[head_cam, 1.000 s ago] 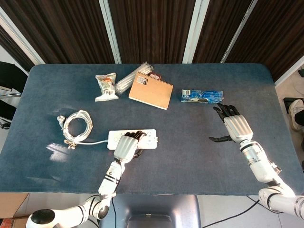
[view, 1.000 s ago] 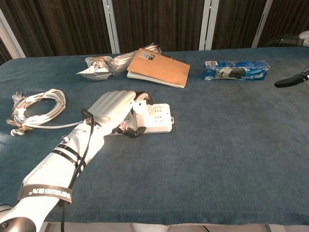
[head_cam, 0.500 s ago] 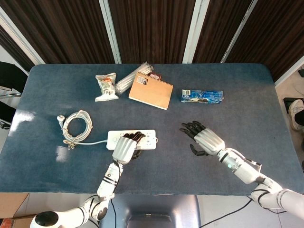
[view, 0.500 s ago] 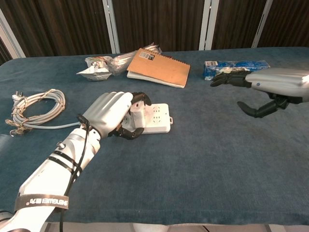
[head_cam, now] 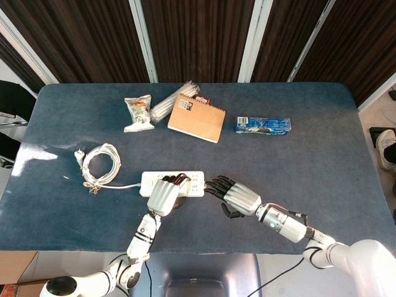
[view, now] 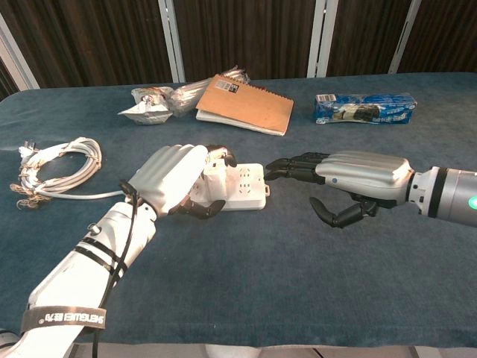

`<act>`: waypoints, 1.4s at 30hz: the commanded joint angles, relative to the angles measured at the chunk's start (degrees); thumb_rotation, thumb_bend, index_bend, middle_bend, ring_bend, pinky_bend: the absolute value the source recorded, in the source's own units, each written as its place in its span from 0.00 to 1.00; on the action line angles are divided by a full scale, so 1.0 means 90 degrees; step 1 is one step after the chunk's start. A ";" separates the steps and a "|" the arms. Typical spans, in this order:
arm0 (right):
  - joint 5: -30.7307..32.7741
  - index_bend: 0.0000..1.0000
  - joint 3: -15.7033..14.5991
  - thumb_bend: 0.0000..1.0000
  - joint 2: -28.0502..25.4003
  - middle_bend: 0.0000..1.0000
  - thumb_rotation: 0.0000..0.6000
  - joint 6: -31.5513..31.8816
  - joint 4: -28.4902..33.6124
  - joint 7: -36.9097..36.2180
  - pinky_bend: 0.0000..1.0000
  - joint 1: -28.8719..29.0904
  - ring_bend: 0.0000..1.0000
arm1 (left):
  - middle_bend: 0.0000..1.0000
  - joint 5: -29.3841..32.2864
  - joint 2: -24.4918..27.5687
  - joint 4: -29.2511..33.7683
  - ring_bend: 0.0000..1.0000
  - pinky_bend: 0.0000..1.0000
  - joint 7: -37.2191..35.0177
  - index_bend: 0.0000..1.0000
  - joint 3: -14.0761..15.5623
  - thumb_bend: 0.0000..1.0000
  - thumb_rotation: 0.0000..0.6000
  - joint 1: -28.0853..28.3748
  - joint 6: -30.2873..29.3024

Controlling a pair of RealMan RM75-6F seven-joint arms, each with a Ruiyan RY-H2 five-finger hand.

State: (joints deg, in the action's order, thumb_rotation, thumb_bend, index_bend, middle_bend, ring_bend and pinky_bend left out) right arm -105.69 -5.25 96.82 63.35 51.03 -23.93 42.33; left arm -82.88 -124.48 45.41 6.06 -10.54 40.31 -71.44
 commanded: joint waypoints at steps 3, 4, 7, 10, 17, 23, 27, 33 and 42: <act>0.0118 0.01 -0.0030 0.85 0.0141 0.01 0.74 -0.0231 -0.0071 0.0087 0.00 0.0115 0.00 | 0.44 -0.0004 0.0020 0.0038 0.41 0.54 -0.0012 0.35 0.0000 0.45 1.00 -0.0009 0.0012; 0.0159 0.01 -0.0039 0.85 0.0162 0.01 0.74 -0.0345 -0.0065 0.0137 0.00 0.0150 0.00 | 0.44 -0.0016 0.0022 0.0037 0.41 0.54 -0.0013 0.35 0.0005 0.45 1.00 -0.0007 0.0007; 0.0260 0.01 -0.0052 0.85 0.0199 0.01 0.74 -0.0605 -0.0006 0.0245 0.00 0.0238 0.00 | 0.45 -0.0058 0.0026 0.0018 0.41 0.54 -0.0027 0.36 0.0040 0.45 1.00 -0.0007 -0.0001; 0.0369 0.01 -0.0044 0.85 0.0223 0.01 0.74 -0.0783 0.0079 0.0342 0.00 0.0294 0.00 | 0.46 -0.0103 0.0028 -0.0021 0.42 0.55 -0.0048 0.36 0.0078 0.45 1.00 -0.0019 -0.0030; 0.0550 0.00 -0.0056 0.85 0.0202 0.01 0.74 -0.0978 0.0285 0.0559 0.00 0.0331 0.00 | 0.46 -0.0346 0.0010 -0.0177 0.42 0.54 -0.0093 0.37 0.0234 0.45 1.00 -0.0048 -0.0281; 0.0648 0.00 -0.0055 0.85 0.0167 0.01 0.74 -0.1066 0.0404 0.0665 0.00 0.0344 0.00 | 0.46 -0.0575 -0.0034 -0.0393 0.42 0.54 -0.0023 0.37 0.0315 0.45 1.00 -0.0015 -0.0576; 0.0735 0.00 -0.0014 0.85 0.0119 0.01 0.74 -0.1094 0.0580 0.0832 0.00 0.0358 0.00 | 0.45 -0.0784 0.0033 -0.0486 0.42 0.54 -0.0033 0.37 0.0340 0.45 1.00 0.0030 -0.0913; 0.0830 0.00 0.0133 0.85 -0.0171 0.01 0.74 -0.0625 0.0925 0.0894 0.00 0.0227 0.00 | 0.44 -0.0937 0.0656 0.0267 0.41 0.53 -0.0134 0.36 0.0375 0.45 1.00 -0.0169 -0.1394; 0.0854 0.00 0.0437 0.77 -0.1562 0.01 0.75 0.0732 0.2138 0.1229 0.00 -0.0239 0.00 | 0.42 -0.0675 0.2681 0.2515 0.38 0.42 -0.0185 0.32 0.0901 0.44 1.00 -0.1210 -0.1535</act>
State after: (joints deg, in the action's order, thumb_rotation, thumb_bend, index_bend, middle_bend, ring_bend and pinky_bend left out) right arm -98.25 -2.31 86.35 67.62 66.90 -14.45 41.78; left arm -90.08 -106.09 62.92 4.40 -4.67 33.47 -84.30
